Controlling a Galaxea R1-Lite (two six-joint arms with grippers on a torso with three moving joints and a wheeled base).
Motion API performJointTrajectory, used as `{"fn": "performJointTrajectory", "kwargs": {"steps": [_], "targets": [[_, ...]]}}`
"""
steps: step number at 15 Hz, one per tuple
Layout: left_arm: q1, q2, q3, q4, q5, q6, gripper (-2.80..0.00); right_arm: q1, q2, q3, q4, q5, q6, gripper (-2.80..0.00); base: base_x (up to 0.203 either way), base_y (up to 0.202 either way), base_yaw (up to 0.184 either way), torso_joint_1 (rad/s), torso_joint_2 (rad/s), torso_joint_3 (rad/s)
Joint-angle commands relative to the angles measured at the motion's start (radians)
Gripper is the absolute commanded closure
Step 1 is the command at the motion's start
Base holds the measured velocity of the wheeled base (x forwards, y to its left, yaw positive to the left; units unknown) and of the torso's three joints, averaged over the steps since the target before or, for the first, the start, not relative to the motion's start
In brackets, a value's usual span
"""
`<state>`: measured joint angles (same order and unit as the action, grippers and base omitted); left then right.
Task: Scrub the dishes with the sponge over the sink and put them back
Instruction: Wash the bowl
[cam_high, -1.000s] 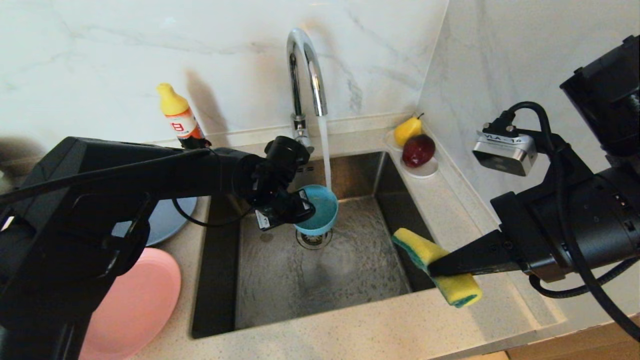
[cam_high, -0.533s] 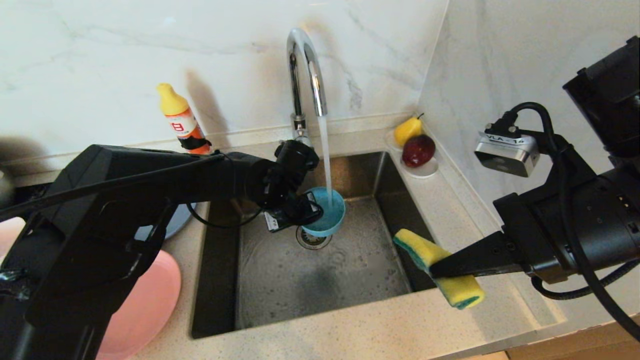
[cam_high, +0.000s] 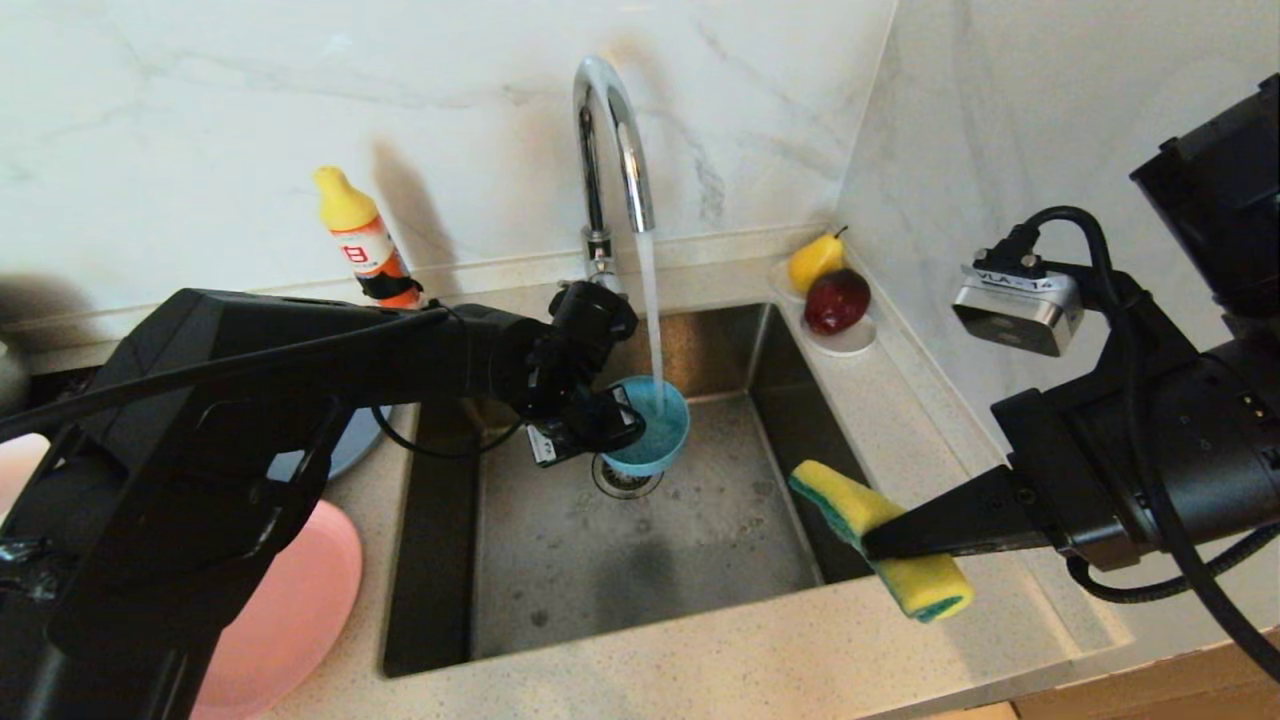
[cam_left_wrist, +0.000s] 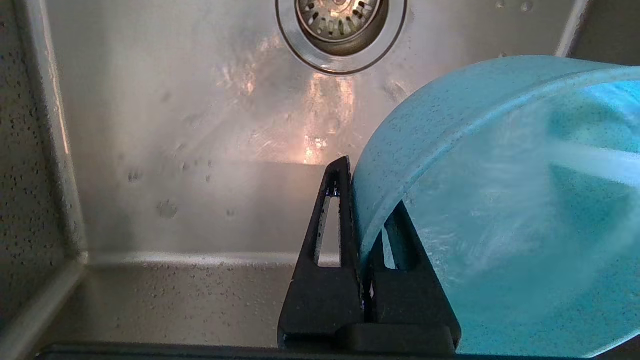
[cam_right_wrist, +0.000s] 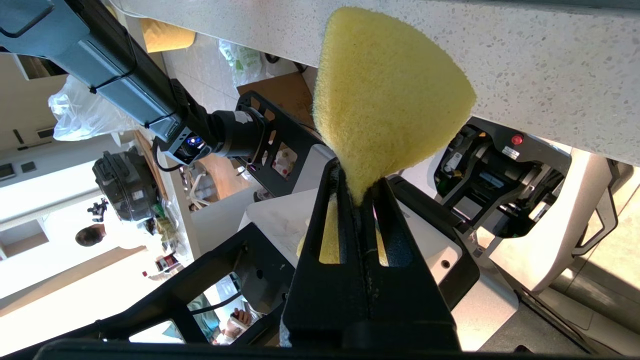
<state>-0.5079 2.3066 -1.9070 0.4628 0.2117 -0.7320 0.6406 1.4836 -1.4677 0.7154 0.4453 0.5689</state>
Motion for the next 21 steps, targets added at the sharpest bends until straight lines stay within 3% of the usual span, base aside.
{"fn": "performJointTrajectory", "kwargs": {"steps": [1, 5, 8, 11, 13, 15, 17, 21], "targets": [[0.0, -0.006, -0.001, 0.002, 0.002, -0.006, 0.0, 0.001, 0.0, 0.001, 0.004, 0.003, 0.003, 0.0, 0.0, 0.0, 0.0, 0.0, 0.0, 0.0], [0.0, -0.028, 0.013, 0.004, 0.004, -0.005, 0.0, 0.001, 0.0, 0.002, 0.004, 0.003, 0.003, 0.0, 0.0, 0.0, 0.0, 0.0, 0.0, 0.0], [0.01, -0.114, 0.078, -0.004, 0.073, 0.011, 0.0, -0.003, 0.009, 0.012, 0.002, 0.001, 0.002, 0.0, 0.0, 0.0, 0.0, 0.0, 0.0, 0.0], [0.026, -0.266, 0.152, -0.012, 0.104, 0.054, 0.0, -0.004, 0.016, 0.012, -0.006, 0.001, 0.003, 0.0, 0.0, 0.0, 0.0, 0.0, 0.0, 0.0], [0.031, -0.368, 0.219, -0.076, 0.155, 0.105, 0.0, -0.003, 0.021, 0.015, -0.019, 0.003, 0.006, 0.0, 0.0, 0.0, 0.0, 0.0, 0.0, 0.0], [0.033, -0.462, 0.342, -0.208, 0.212, 0.19, 0.0, -0.001, 0.025, 0.017, -0.019, 0.003, 0.006, 0.0, 0.0, 0.0, 0.0, 0.0, 0.0, 0.0], [0.034, -0.533, 0.477, -0.365, 0.227, 0.274, 0.0, -0.001, 0.029, 0.024, -0.02, 0.003, 0.006, 0.0, 0.0, 0.0, 0.0, 0.0, 0.0, 0.0], [0.035, -0.633, 0.773, -0.897, 0.234, 0.518, 0.0, 0.005, 0.032, 0.037, -0.025, 0.003, 0.006, 0.0, 0.0, 0.0, 0.0, 0.0, 0.0, 0.0]]}}
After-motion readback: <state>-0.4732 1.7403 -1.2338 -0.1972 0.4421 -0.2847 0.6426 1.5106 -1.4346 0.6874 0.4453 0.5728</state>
